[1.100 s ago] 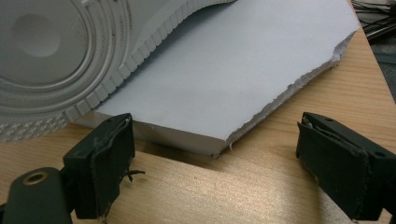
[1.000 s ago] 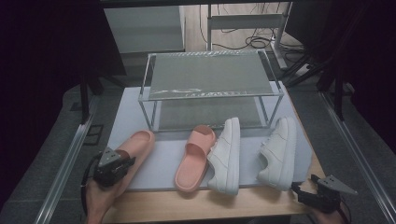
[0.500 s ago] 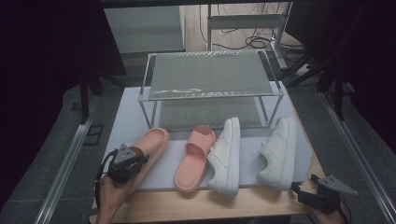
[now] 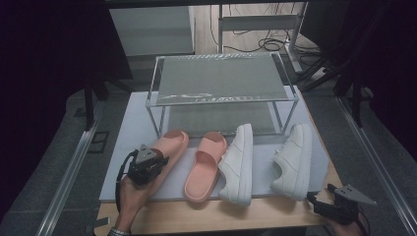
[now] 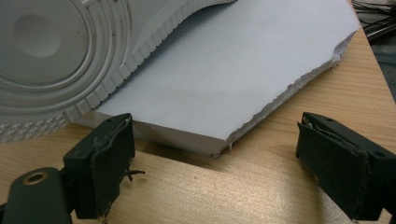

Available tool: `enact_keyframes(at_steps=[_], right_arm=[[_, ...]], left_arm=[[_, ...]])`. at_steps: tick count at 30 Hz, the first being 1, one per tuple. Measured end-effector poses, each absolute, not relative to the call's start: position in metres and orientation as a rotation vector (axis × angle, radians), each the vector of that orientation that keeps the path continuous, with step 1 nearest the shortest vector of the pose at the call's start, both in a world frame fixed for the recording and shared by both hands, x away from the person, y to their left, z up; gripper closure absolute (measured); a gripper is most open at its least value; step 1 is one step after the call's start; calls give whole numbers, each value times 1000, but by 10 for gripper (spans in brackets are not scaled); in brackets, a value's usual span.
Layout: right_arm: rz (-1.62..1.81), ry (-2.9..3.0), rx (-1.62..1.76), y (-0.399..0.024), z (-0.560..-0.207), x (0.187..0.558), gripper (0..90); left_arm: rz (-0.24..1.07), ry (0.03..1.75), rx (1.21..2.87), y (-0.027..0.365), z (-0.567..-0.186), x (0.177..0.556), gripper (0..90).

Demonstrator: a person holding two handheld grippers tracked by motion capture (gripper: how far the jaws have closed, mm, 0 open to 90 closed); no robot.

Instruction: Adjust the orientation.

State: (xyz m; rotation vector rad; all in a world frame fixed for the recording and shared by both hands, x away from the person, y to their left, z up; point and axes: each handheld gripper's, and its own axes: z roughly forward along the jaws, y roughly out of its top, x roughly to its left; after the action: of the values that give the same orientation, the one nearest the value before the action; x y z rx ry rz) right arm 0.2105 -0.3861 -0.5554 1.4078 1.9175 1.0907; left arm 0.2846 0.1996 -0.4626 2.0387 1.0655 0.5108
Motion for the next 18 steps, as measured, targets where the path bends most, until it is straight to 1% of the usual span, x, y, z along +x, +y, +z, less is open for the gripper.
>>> enact_keyframes(at_steps=[18], right_arm=[[1092,1918,1407,-386,-555,210,116]], left_arm=[[549,1124,1997,167,-462,318,852]])
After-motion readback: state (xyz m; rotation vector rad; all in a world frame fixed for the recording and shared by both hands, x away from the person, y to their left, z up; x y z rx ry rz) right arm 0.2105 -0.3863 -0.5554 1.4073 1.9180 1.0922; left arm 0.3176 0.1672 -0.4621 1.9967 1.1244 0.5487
